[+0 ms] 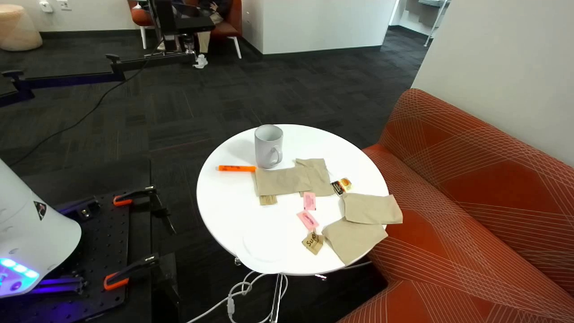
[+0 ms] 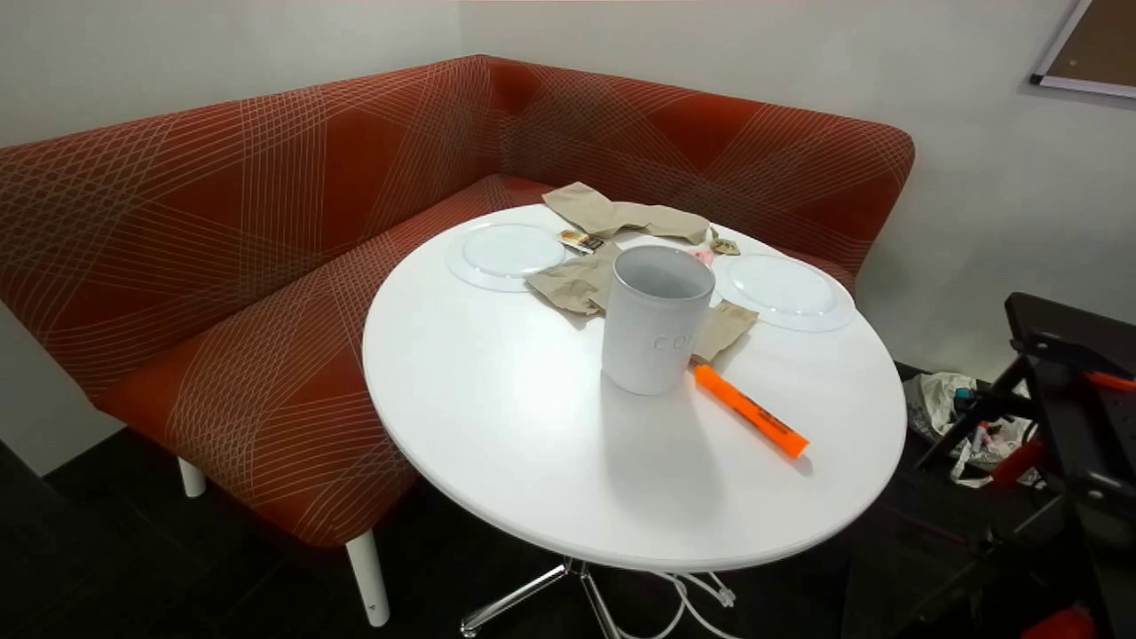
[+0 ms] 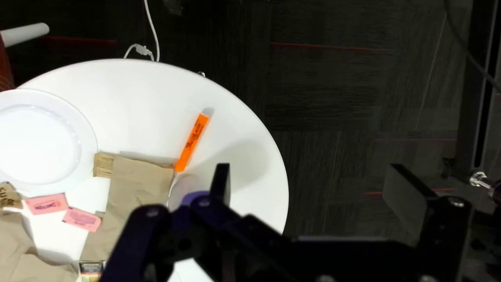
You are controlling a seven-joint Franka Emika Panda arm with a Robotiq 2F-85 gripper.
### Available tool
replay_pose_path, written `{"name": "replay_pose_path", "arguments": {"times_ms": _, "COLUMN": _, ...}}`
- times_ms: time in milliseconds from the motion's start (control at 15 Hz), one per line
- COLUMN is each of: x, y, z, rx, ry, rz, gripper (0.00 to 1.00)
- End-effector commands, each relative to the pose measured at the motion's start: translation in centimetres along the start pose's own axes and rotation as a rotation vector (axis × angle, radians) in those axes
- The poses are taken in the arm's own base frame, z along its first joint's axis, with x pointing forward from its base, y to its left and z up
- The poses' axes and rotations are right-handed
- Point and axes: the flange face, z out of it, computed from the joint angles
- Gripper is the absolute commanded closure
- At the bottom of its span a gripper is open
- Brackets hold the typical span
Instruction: Put the marker inside the mug cup
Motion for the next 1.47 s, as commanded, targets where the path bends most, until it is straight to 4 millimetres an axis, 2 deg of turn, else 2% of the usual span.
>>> {"name": "replay_pose_path", "arguments": {"times_ms": 0, "x": -1.7, "y": 2.0, "z": 3.4, "rx": -0.048, "ry": 0.067, "rz": 0.058, "gripper": 0.00}}
{"name": "replay_pose_path", "arguments": {"times_ms": 400, "x": -3.0, "y": 5.4, "z": 10.5, "rx": -0.074, "ry": 0.153, "rz": 0.185, "gripper": 0.00}}
{"name": "replay_pose_path", "arguments": {"times_ms": 467, "x": -0.5, "y": 5.1, "z": 10.6, "rx": -0.077, "ry": 0.173, "rz": 0.207, "gripper": 0.00}}
{"name": "replay_pose_path", "arguments": {"times_ms": 867, "x": 2.0, "y": 7.2, "z": 16.4, "rx": -0.103, "ry": 0.257, "rz": 0.314, "gripper": 0.00}}
{"name": "replay_pose_path", "arguments": {"times_ms": 1200, "x": 2.5, "y": 9.5, "z": 21.8, "rx": -0.137, "ry": 0.215, "rz": 0.389, "gripper": 0.00}}
{"name": "replay_pose_path", "arguments": {"times_ms": 1400, "x": 2.4, "y": 10.5, "z": 24.3, "rx": -0.155, "ry": 0.179, "rz": 0.421, "gripper": 0.00}}
